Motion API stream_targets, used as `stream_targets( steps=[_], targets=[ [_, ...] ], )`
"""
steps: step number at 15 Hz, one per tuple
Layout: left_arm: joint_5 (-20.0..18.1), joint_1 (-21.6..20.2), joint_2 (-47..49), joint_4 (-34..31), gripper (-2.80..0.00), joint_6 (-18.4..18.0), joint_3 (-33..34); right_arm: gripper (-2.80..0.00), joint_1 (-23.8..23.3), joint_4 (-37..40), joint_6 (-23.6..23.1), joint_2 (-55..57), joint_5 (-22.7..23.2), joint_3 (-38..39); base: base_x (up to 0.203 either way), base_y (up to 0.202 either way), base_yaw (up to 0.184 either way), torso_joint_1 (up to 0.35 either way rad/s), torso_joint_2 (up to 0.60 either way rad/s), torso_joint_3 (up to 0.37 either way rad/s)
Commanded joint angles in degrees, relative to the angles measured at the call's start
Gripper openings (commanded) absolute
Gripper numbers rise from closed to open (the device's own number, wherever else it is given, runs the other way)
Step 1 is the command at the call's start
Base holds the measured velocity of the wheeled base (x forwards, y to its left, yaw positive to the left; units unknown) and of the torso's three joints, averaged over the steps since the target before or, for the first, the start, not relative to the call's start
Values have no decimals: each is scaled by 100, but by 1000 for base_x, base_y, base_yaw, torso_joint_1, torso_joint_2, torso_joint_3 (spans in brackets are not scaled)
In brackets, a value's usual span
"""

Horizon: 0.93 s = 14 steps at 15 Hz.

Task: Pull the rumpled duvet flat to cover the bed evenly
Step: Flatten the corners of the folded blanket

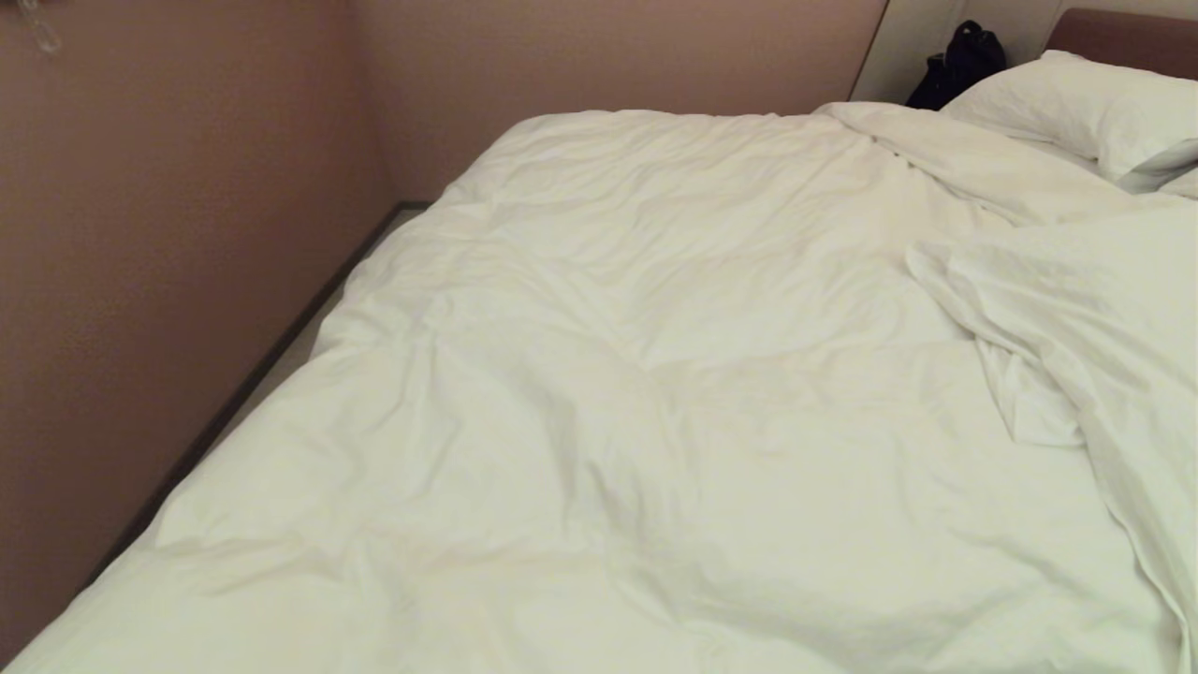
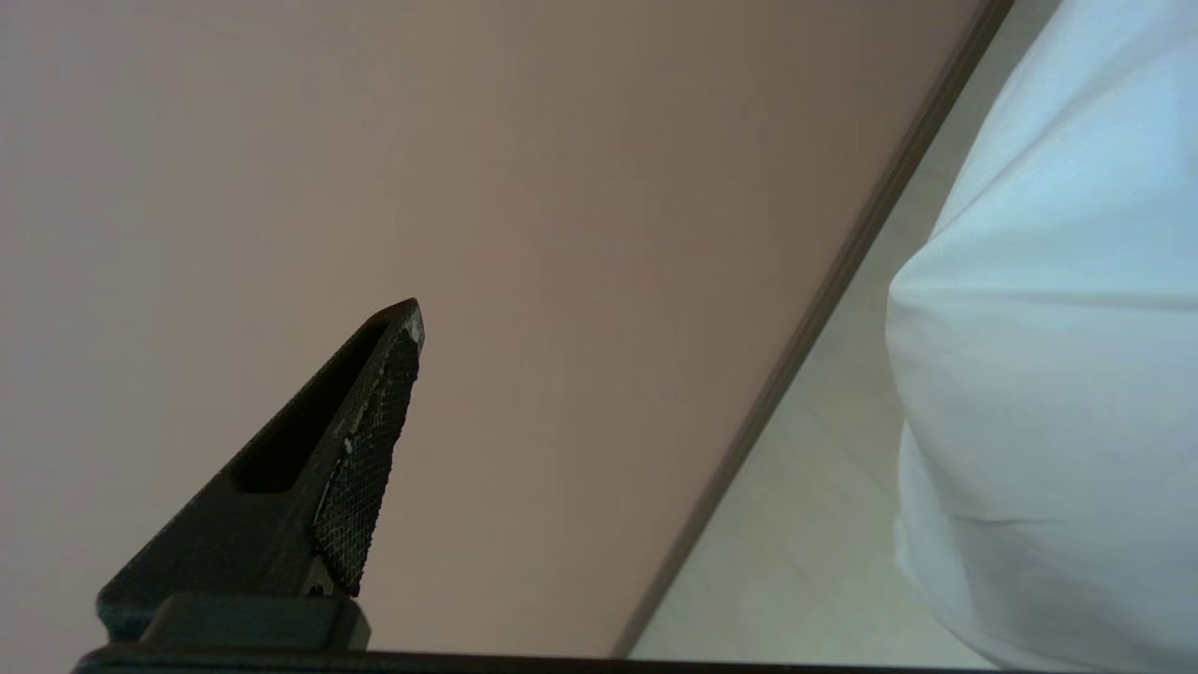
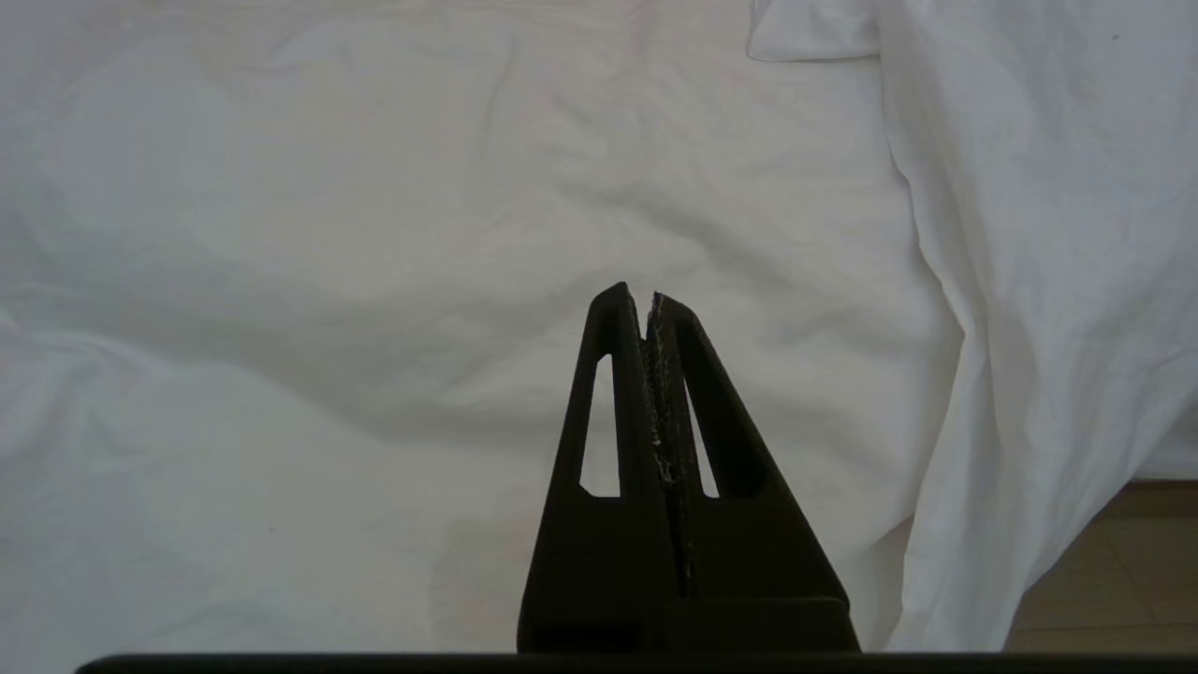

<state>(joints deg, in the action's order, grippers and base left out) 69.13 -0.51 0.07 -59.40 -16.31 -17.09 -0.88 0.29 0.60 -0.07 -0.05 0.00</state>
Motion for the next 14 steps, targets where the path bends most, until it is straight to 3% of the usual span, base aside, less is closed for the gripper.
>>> stream_targets(
  steps=[1,5,8,14],
  targets=[
    [21,-2,1,-476,0,-47,-66,-280,0,-3,2,7,-4,0,0,0,0,0,0,0],
    [-5,-2,1,-578,0,-38,-102,-280,0,-3,2,7,-4,0,0,0,0,0,0,0],
    [-63,-2,1,-290,0,-7,-67,-280,0,-3,2,7,5,0,0,0,0,0,0,0],
    [-185,-2,10,2271,0,-220,-76,-280,0,-3,2,7,5,0,0,0,0,0,0,0]
  ],
)
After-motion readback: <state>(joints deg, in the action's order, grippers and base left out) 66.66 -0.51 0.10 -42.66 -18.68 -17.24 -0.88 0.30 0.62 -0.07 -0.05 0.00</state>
